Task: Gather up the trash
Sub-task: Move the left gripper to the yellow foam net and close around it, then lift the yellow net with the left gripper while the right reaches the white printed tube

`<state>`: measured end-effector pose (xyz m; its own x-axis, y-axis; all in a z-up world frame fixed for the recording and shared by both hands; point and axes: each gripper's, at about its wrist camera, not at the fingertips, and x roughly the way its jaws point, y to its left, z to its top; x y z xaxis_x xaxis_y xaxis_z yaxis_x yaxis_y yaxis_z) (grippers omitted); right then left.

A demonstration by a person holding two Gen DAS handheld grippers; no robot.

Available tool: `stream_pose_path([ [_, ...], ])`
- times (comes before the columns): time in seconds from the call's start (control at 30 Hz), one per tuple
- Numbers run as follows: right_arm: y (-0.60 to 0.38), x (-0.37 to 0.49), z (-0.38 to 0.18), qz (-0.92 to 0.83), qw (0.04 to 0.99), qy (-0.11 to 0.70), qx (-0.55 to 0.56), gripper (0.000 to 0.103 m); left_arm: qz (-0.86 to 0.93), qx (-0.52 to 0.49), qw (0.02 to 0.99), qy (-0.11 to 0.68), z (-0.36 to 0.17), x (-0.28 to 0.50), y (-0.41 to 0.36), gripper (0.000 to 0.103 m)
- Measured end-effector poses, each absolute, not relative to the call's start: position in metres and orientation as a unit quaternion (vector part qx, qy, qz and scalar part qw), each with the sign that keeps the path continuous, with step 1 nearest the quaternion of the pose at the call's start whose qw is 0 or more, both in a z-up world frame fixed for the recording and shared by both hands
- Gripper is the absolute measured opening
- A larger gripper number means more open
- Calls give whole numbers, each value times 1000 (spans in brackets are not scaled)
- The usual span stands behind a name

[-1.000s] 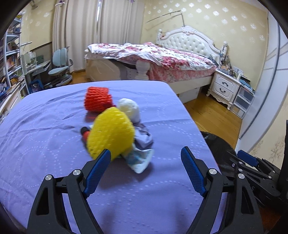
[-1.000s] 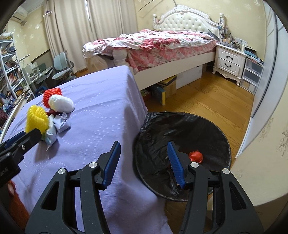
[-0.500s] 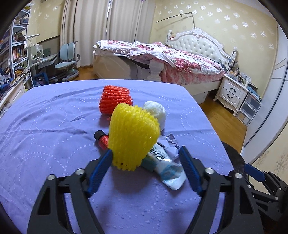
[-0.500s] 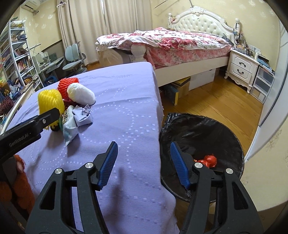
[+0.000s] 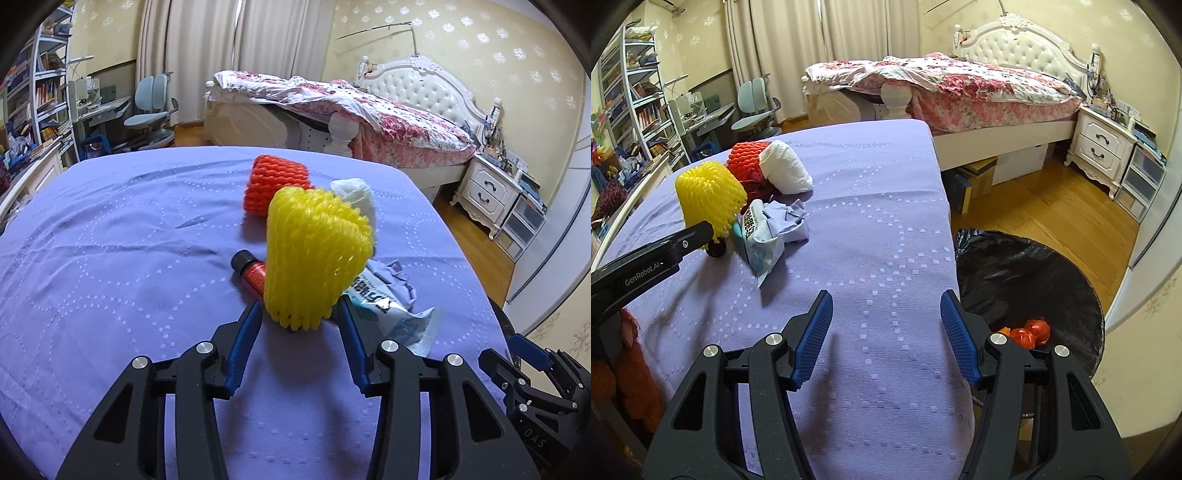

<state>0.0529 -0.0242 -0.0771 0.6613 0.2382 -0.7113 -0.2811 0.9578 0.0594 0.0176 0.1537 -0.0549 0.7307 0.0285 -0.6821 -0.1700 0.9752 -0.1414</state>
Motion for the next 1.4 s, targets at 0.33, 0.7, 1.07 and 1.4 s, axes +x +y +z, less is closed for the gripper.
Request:
stream_pose_path([
  [0.33,-19,53,-78,149,909,389,-35,59,64,-115,922,365,-57,9,171,45],
  [0.7,-14,55,-78,154,908,389,-36,59,61,-112,928,349,-48,23,163,70],
  [1.07,-8,73,-65,158,912,379,-25,59,47,-86,934,343,-44,42,154,52],
  [1.4,10,78,-57,180,910,374,-26,60,39,-87,939,329,-29,24,162,39],
])
